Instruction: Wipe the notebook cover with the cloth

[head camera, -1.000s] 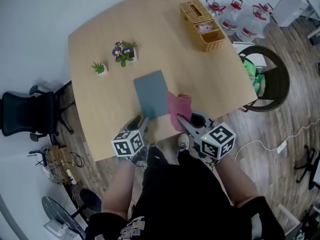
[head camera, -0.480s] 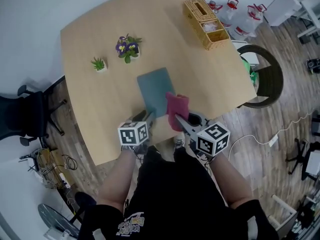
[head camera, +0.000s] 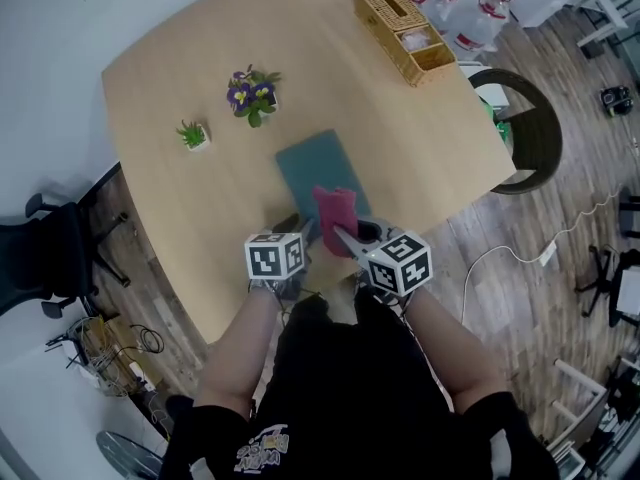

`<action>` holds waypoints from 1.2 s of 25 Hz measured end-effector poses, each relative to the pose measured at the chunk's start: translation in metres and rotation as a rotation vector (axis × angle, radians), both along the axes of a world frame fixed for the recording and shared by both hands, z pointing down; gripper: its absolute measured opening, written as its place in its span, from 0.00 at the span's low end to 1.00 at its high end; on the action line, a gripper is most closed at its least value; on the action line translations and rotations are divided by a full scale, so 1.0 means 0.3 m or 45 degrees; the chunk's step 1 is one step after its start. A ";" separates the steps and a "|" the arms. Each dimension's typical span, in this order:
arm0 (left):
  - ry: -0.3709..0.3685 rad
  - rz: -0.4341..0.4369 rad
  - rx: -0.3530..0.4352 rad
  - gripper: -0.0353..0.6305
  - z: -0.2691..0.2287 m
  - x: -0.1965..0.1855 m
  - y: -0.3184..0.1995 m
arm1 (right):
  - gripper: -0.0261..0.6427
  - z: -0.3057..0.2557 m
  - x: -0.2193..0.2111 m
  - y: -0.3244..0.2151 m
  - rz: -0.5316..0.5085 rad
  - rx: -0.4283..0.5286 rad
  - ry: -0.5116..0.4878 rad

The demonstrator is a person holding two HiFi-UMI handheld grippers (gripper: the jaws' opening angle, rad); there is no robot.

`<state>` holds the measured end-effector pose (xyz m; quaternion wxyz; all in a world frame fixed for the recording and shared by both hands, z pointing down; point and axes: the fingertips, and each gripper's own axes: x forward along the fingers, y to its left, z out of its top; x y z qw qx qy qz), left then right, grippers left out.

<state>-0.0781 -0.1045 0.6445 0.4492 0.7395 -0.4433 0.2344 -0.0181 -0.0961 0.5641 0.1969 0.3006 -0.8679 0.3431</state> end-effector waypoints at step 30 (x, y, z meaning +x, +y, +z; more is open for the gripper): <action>0.026 0.047 0.031 0.20 0.025 -0.013 -0.010 | 0.14 0.260 -0.027 -0.006 0.011 -0.246 0.173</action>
